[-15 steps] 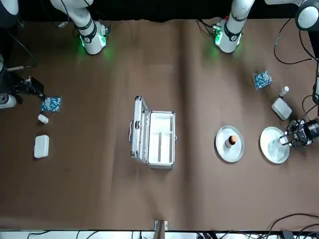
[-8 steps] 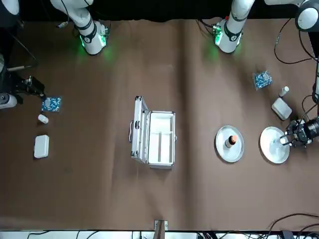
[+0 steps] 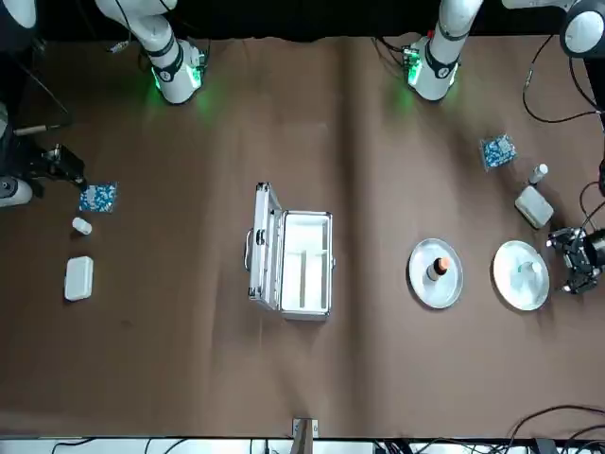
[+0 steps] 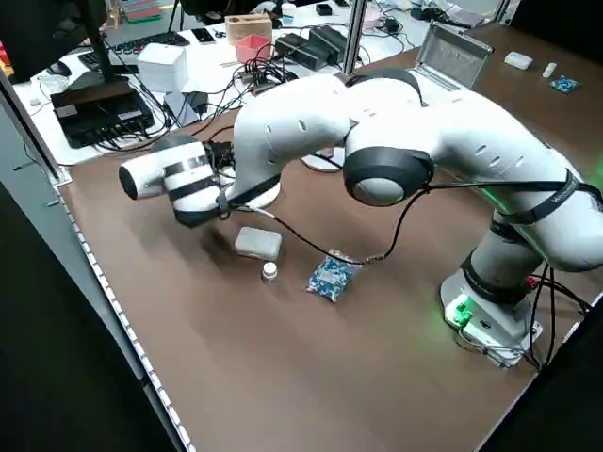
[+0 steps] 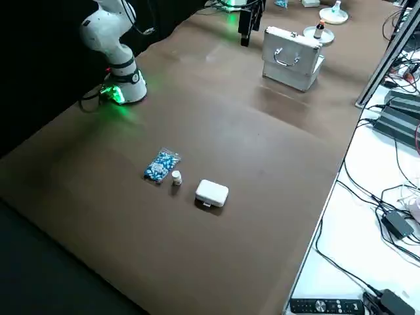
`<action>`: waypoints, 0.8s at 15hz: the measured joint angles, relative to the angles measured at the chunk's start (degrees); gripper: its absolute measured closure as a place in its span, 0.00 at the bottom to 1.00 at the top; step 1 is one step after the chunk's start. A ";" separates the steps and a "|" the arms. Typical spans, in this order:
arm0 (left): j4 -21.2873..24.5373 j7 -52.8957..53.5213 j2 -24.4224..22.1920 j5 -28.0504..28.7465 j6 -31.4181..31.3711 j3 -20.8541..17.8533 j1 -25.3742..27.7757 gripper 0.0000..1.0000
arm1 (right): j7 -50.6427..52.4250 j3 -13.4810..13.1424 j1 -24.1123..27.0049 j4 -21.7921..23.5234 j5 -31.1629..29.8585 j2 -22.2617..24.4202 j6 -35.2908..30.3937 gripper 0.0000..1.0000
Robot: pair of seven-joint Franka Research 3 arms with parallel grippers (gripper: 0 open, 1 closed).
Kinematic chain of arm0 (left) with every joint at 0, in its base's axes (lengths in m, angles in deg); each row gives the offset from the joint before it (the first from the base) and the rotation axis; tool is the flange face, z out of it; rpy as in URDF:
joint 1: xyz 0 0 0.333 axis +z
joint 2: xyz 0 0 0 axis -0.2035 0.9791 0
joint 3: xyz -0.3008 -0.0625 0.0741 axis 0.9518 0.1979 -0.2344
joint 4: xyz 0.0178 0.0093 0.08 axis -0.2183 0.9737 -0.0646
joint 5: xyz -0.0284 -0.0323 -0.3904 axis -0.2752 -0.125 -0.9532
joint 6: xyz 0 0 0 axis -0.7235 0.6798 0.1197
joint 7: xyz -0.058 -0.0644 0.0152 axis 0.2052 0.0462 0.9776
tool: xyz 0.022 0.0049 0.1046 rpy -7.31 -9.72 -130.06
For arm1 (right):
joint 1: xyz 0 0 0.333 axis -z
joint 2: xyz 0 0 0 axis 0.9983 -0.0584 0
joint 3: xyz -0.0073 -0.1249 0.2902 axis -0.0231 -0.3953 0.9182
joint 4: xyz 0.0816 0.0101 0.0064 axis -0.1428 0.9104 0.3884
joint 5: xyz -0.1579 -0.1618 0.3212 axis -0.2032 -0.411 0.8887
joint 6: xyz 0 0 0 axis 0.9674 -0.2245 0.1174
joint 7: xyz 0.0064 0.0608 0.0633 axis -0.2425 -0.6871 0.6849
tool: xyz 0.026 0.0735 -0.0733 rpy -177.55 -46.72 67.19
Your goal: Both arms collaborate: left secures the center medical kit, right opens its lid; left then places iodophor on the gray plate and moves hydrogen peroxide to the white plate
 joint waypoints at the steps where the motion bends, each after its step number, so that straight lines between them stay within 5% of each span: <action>1: -0.06 -0.13 -1.02 1.27 0.00 -0.03 -1.17 0.00 | 0.00 0.00 0.00 0.00 0.00 0.00 0.00 0.01; 12: -1.25 -1.03 -8.46 15.42 -3.97 -0.28 -22.16 0.00 | -0.02 -0.26 0.17 -0.01 0.00 0.00 0.07 0.01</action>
